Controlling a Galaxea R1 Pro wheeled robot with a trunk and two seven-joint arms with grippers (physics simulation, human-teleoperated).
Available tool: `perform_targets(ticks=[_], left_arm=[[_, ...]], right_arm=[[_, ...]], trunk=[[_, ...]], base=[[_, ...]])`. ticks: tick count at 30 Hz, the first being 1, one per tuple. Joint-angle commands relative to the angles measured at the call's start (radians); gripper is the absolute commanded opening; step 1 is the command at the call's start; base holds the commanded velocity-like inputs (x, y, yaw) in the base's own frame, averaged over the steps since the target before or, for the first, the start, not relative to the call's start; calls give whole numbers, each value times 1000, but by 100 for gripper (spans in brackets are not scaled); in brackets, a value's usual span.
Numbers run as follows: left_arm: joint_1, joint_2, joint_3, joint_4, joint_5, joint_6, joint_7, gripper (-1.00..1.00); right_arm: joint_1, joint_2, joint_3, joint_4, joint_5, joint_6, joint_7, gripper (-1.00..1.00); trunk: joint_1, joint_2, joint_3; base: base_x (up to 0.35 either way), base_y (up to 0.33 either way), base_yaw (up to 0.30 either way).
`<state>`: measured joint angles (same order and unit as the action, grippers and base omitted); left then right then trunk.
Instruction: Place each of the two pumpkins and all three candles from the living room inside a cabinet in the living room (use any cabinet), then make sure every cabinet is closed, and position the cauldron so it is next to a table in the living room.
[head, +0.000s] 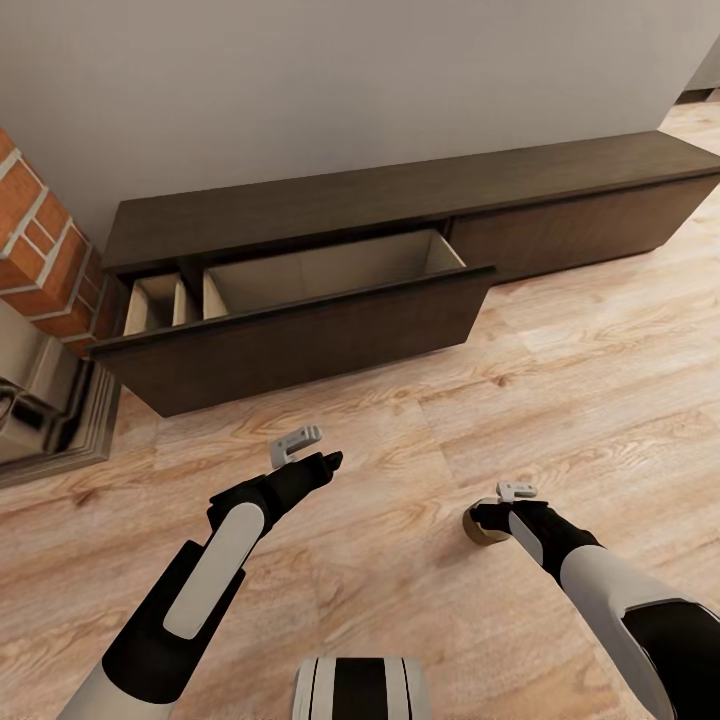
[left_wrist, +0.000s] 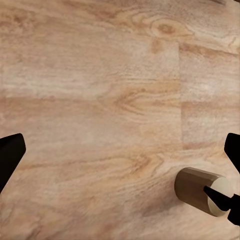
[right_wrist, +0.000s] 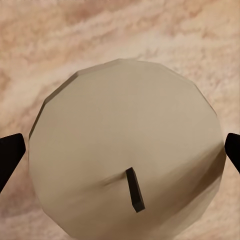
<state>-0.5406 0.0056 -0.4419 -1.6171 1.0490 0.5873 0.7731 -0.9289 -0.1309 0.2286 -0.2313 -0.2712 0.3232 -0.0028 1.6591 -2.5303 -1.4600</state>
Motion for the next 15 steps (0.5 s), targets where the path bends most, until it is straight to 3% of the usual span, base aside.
perform_targets(ticks=[1, 15], left_arm=[[-1, 1, -1, -1, 8, 0, 9, 100], [-1, 1, -1, -1, 8, 0, 9, 100]], right_arm=[[0, -1, 8, -2, -8, 5, 0, 100], [-1, -1, 8, -2, -8, 5, 0, 100]], trunk=[[0, 0, -1], [0, 0, -1]], base=[[0, 0, 0], [0, 0, 0]])
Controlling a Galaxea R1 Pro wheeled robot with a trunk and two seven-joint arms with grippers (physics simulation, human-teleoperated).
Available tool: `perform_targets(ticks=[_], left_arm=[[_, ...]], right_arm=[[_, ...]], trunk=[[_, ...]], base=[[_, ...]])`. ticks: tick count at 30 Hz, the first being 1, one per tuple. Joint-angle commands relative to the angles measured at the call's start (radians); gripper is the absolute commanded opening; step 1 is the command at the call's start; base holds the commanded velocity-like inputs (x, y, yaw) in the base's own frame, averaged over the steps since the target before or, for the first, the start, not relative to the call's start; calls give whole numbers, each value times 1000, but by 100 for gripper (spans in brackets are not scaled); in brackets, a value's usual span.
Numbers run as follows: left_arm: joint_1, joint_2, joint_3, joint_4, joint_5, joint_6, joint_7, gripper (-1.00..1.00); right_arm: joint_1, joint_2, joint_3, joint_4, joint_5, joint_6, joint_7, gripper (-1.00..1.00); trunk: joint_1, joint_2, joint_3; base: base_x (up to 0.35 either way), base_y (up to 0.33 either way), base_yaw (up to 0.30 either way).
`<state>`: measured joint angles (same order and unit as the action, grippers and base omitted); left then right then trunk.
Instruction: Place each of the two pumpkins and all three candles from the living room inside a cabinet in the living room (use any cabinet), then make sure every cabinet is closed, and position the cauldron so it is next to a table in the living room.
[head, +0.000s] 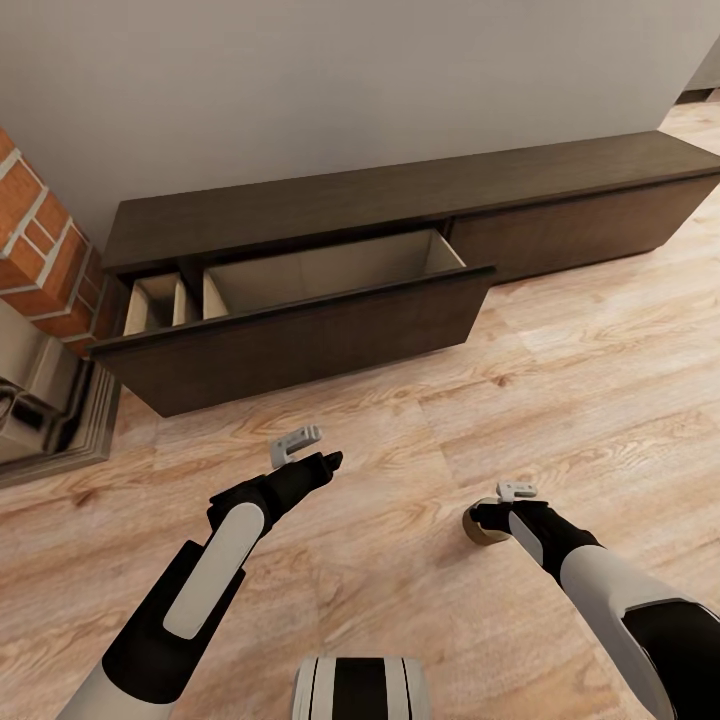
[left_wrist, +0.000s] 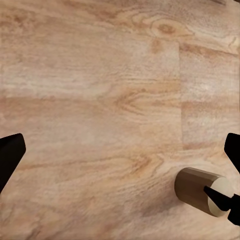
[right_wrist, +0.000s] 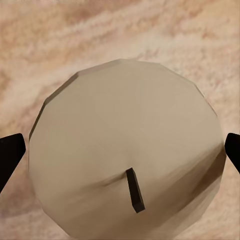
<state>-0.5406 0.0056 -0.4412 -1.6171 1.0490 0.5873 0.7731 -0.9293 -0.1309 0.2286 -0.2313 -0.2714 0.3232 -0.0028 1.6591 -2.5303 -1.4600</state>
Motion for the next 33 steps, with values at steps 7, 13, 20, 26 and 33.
perform_targets(ticks=[7, 13, 20, 26, 33], left_arm=[[-1, 1, -1, -1, 8, 0, 9, 100], [-1, 1, -1, -1, 8, 0, 9, 100], [-1, 2, -1, -1, 8, 0, 9, 100], [-1, 1, -1, -1, 8, 0, 9, 100], [-1, 2, -1, -1, 8, 0, 9, 100]], right_arm=[[0, -1, 8, -2, -8, 5, 0, 100], [0, -1, 8, -2, -8, 5, 0, 100], [0, -1, 8, -2, -8, 5, 0, 100], [0, -1, 8, -2, -8, 5, 0, 100], [0, -1, 8, -2, -8, 5, 0, 100]], trunk=[[0, 0, -1], [0, 0, -1], [1, -1, -12], [1, -1, -12], [1, -1, -12]], base=[[0, 0, 0], [0, 0, 0], [0, 0, 0], [0, 0, 0], [0, 0, 0]])
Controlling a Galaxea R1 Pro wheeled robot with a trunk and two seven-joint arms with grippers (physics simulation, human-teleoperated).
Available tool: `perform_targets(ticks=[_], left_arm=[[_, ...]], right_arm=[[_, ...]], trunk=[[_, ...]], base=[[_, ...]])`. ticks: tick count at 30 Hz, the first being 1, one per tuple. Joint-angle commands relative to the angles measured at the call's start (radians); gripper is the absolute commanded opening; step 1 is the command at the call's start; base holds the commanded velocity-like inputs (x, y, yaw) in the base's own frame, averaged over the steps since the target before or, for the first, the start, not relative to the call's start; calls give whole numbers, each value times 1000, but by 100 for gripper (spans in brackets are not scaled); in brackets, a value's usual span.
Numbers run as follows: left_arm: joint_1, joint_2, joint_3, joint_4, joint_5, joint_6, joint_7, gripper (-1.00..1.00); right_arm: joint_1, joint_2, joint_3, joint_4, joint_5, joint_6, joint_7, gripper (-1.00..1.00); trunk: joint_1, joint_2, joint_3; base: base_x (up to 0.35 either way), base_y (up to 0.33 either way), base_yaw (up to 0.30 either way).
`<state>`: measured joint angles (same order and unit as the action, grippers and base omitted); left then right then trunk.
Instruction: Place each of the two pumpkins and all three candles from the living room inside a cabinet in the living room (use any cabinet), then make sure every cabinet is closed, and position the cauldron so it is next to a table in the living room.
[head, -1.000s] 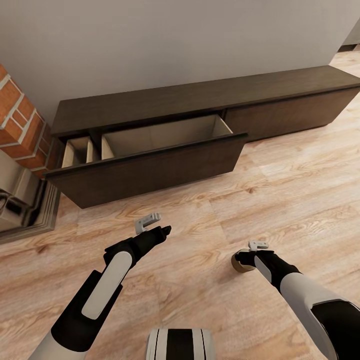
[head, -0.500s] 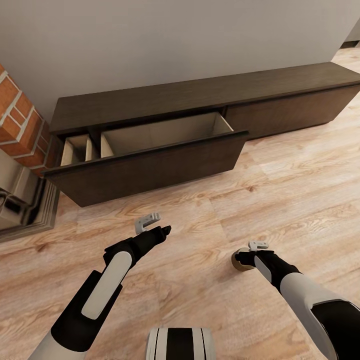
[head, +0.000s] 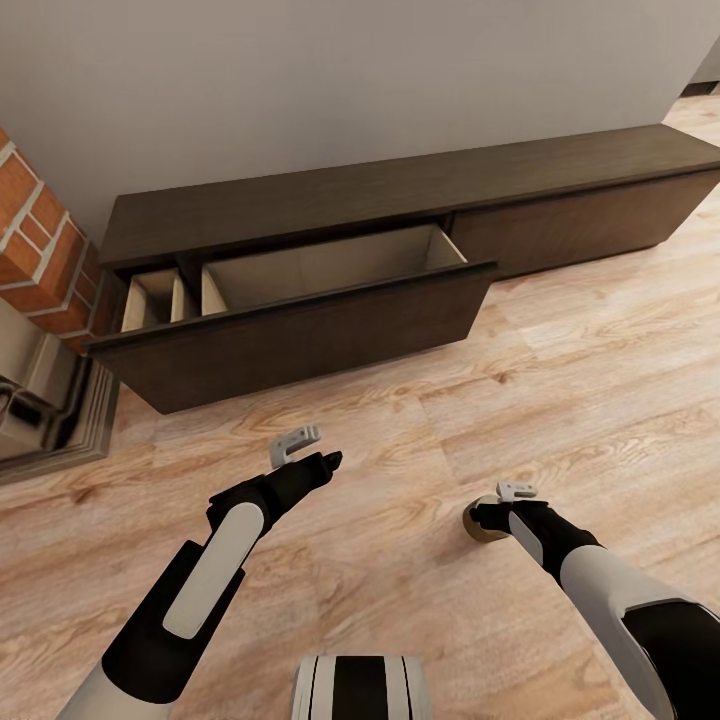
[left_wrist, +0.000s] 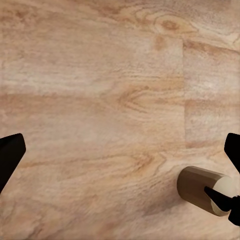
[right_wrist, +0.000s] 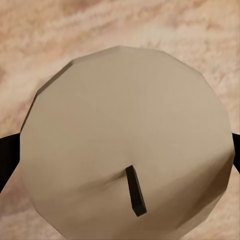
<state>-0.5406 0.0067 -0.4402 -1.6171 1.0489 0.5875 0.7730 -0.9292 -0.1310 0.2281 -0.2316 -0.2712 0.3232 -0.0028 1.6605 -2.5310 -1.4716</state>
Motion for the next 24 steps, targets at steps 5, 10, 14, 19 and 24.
perform_targets(ticks=[5, 10, 14, 19, 24], left_arm=[[-1, 0, -2, -1, 8, 0, 9, 100], [-1, 1, -2, -1, 8, 0, 9, 100], [-1, 1, -2, -1, 8, 0, 9, 100], [-1, 1, -2, -1, 8, 0, 9, 100], [-1, 1, 0, -1, 8, 0, 9, 100]], right_arm=[[0, -1, 8, -2, -6, 5, 0, 100], [0, -1, 8, -2, 16, 5, 0, -100], [0, -1, 7, -2, 18, 5, 0, -100], [0, -1, 7, -3, 18, 5, 0, -100], [0, -1, 7, -3, 18, 5, 0, -100]], trunk=[[0, 0, -1], [0, 0, -1], [0, 0, -1], [0, 0, -1], [0, 0, -1]], base=[[0, 0, 0], [0, 0, 0], [0, 0, 0], [0, 0, 0], [0, 0, 0]])
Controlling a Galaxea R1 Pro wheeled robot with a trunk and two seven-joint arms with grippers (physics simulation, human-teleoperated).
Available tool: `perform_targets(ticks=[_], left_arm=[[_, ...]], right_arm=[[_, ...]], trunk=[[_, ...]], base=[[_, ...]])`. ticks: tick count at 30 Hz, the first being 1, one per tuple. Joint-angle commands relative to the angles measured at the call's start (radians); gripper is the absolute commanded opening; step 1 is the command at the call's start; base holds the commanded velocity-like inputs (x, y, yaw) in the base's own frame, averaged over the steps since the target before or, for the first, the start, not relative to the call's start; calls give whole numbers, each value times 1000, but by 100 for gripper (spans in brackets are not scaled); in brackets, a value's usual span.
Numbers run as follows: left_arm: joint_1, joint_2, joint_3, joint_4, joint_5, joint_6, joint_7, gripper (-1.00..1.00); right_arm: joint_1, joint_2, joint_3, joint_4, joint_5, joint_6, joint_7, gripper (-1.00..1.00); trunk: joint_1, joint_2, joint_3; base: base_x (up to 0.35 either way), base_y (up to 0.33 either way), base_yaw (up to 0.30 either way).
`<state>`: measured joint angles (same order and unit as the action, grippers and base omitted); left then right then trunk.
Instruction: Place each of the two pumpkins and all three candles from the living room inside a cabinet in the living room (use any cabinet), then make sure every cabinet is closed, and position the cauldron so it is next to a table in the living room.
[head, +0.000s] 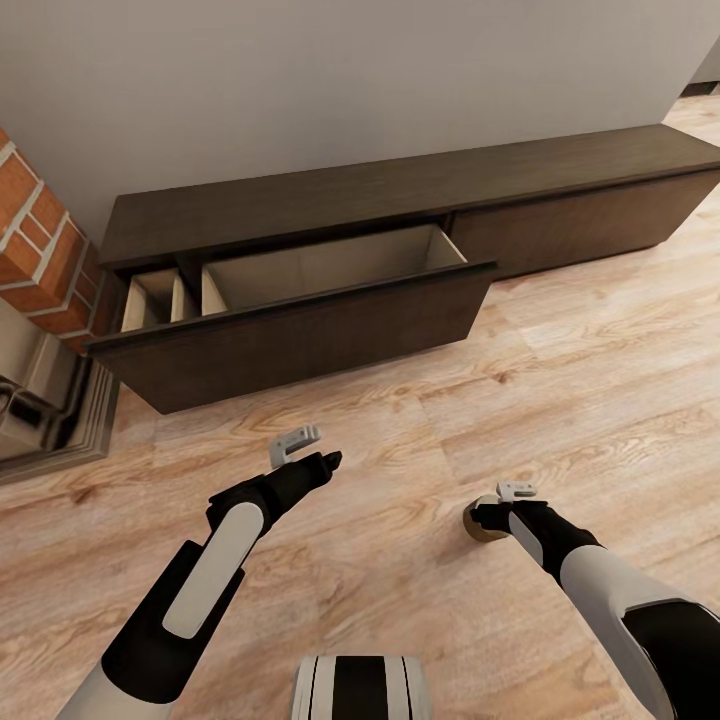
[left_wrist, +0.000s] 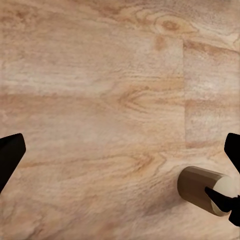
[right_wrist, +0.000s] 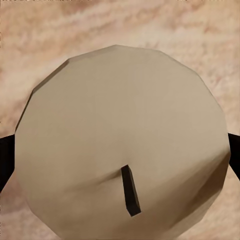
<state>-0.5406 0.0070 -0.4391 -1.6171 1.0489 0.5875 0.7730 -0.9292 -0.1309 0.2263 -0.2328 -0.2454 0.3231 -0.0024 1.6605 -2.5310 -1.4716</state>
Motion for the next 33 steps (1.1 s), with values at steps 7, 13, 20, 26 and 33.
perform_targets(ticks=[7, 13, 20, 26, 33], left_arm=[[-1, 1, 3, -1, 8, 0, 9, 100], [-1, 1, 4, 0, 73, 0, 11, 100], [-1, 1, 0, 8, 82, 1, 12, 100], [-1, 26, 16, 72, 77, 4, 15, 100], [-1, 107, 35, 96, 81, 5, 18, 100]], right_arm=[[1, -1, 8, -3, -8, 6, 1, -100], [0, -1, 7, -3, -8, 7, 1, -100], [0, -8, 4, -23, -9, 3, -1, -100], [2, -10, 4, -108, -9, 11, -4, -100], [18, -9, 5, -280, -15, 114, -5, -100]], trunk=[[-1, 0, 3], [-3, 1, 26], [-6, 3, 53], [-9, 4, 77], [-12, 6, 104]], base=[[0, 0, 0], [0, 0, 0], [0, 0, 0], [-4, 0, 0], [-247, 0, 0]])
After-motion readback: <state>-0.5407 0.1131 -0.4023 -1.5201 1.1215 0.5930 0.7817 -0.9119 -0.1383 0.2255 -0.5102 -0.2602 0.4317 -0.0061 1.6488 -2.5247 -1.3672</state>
